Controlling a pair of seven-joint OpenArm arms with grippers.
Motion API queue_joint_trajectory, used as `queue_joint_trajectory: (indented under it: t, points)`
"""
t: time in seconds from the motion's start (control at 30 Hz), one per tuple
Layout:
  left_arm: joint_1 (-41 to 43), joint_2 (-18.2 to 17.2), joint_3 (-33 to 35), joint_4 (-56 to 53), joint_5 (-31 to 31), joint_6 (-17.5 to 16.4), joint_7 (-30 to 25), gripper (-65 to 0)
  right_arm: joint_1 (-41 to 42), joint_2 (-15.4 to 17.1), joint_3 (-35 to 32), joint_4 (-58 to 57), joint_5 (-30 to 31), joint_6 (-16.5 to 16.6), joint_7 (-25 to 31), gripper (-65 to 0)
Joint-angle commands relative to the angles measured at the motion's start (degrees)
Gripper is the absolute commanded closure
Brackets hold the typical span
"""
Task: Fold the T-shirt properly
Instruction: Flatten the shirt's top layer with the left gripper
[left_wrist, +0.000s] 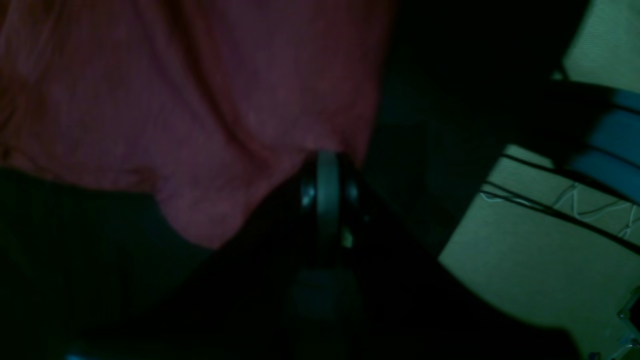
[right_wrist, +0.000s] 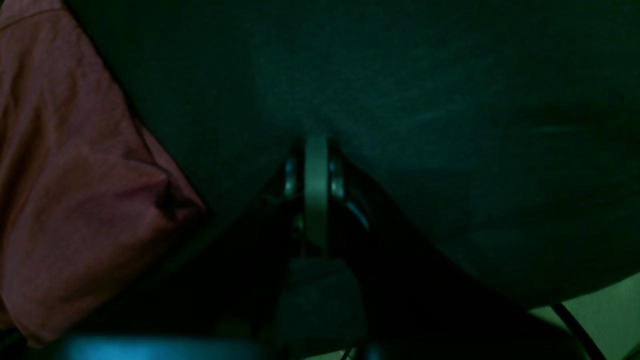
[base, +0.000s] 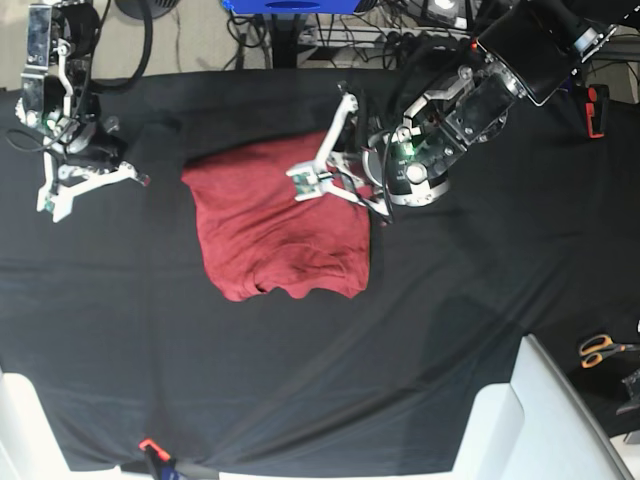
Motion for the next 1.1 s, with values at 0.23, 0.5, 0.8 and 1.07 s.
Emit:
queue_joint_trajectory:
  t: [0.23, 0.5, 0.8, 1.07]
  points:
    - [-0.91, -2.37, -5.97, 5.08, 0.01, 0.13, -0.45, 0.0, 0.35, 0.47, 0.02, 1.13, 0.15, 0.34, 0.94, -0.2]
    - [-1.35, -0.08, -8.34, 0.86, 0.10, 0.13, -0.72, 0.0, 0.35, 0.38, 0.02, 1.21, 0.15, 0.34, 0.94, -0.2]
    - [-0.73, 0.27, -8.26, -3.27, 0.10, 0.05, -0.80, 0.0, 0.35, 0.38, 0.02, 1.21, 0.15, 0.34, 0.94, -0.2]
    - [0.15, -0.17, -8.17, -3.18, 0.10, -0.04, -0.72, 0.0, 0.35, 0.29, 0.02, 1.21, 0.15, 0.34, 0.94, -0.2]
